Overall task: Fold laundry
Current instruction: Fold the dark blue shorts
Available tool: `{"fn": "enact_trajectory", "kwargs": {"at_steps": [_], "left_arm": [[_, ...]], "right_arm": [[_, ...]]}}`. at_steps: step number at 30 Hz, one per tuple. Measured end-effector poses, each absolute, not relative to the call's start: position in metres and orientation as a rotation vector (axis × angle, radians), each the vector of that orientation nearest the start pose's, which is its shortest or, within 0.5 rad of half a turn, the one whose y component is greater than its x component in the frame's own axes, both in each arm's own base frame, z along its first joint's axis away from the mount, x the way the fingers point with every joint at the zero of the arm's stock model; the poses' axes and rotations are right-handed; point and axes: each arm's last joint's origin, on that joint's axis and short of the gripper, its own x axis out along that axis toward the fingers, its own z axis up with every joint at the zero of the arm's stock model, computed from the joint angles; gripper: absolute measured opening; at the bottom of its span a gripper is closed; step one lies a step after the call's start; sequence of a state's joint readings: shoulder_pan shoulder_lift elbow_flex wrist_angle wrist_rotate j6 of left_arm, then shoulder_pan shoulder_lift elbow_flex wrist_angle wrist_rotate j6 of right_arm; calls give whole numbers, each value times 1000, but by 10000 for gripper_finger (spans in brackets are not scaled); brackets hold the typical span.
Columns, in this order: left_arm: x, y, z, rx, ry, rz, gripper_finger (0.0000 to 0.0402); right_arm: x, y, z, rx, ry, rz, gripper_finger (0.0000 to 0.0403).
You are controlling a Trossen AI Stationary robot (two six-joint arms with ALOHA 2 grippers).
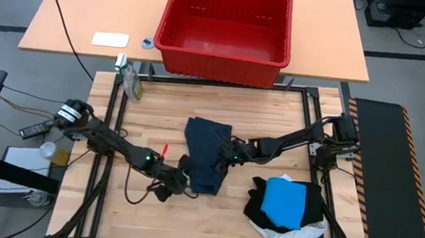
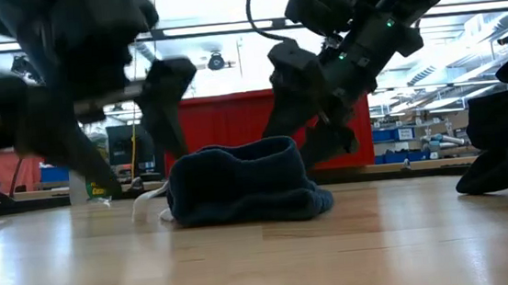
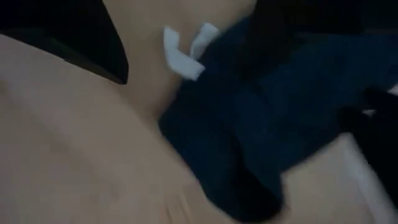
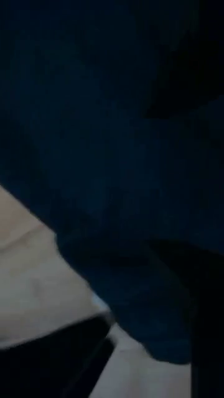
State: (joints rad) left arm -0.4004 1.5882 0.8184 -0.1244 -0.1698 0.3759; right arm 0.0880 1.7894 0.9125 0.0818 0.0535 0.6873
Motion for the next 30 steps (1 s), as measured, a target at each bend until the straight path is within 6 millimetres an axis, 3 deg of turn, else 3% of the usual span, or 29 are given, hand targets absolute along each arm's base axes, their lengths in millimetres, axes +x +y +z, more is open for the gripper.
{"fn": "enact_trajectory", "kwargs": {"at_steps": [4, 7, 13, 21, 30], "left_arm": [[286, -113, 142, 710, 890, -312, 324], [289, -112, 135, 745, 898, -278, 325], [288, -111, 139, 728, 885, -261, 321], [284, -110, 162, 707, 814, -247, 294], [292, -102, 149, 735, 836, -300, 305]], "right_arm": [[348, 28, 141, 644, 742, -287, 333], [349, 29, 141, 686, 733, -300, 327], [347, 37, 140, 746, 744, -319, 314], [347, 41, 140, 798, 737, -332, 299], [348, 40, 142, 805, 707, -347, 289]]}}
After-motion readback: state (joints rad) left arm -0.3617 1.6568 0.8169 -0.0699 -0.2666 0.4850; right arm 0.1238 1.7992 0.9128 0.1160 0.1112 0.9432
